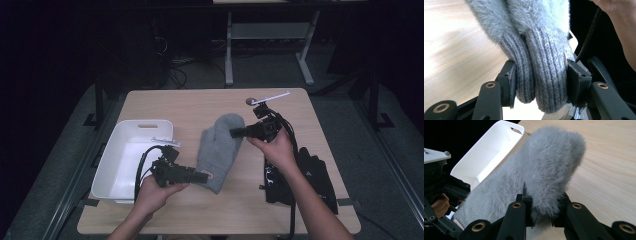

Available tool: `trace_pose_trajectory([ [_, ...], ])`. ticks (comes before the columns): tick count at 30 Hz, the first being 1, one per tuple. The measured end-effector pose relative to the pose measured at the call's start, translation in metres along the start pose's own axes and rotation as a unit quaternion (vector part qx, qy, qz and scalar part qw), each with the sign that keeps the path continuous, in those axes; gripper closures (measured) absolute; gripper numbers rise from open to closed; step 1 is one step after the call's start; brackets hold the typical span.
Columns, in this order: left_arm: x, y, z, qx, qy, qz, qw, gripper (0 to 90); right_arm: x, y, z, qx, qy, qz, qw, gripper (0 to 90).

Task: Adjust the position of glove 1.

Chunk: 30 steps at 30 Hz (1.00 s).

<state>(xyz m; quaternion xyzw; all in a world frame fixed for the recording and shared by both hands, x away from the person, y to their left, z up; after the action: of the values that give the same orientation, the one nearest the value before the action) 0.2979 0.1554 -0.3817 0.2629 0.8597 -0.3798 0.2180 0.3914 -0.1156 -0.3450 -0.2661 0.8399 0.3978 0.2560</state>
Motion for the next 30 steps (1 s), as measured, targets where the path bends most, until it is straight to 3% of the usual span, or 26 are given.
trace_pose_trajectory([
  [18,-0.007,0.005,-0.039,-0.01,-0.031,-0.003,0.9995,48.7,-0.04,0.029,0.008,-0.018,0.005,-0.023,0.9996,76.5],
  [27,-0.003,0.013,-0.062,-0.019,-0.047,-0.002,0.9987,48.7,-0.058,0.044,0.023,-0.028,0.008,-0.038,0.9988,76.5],
  [30,0.0,0.017,-0.07,-0.023,-0.051,-0.011,0.9984,48.7,-0.063,0.049,0.03,-0.034,0.01,-0.039,0.9986,76.5],
])
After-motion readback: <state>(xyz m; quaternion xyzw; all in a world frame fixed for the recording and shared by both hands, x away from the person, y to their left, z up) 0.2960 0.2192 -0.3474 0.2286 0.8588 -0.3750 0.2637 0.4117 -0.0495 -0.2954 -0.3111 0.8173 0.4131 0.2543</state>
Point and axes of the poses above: each handheld gripper's, and its own axes: z roughly forward along the jaws, x roughly out of its underside, y roughly to its left, the point moved 2 cm from there along z, roughly forward along the jaws, and after that the axes turned 5 degrees about -x, right-handed, at the moved point
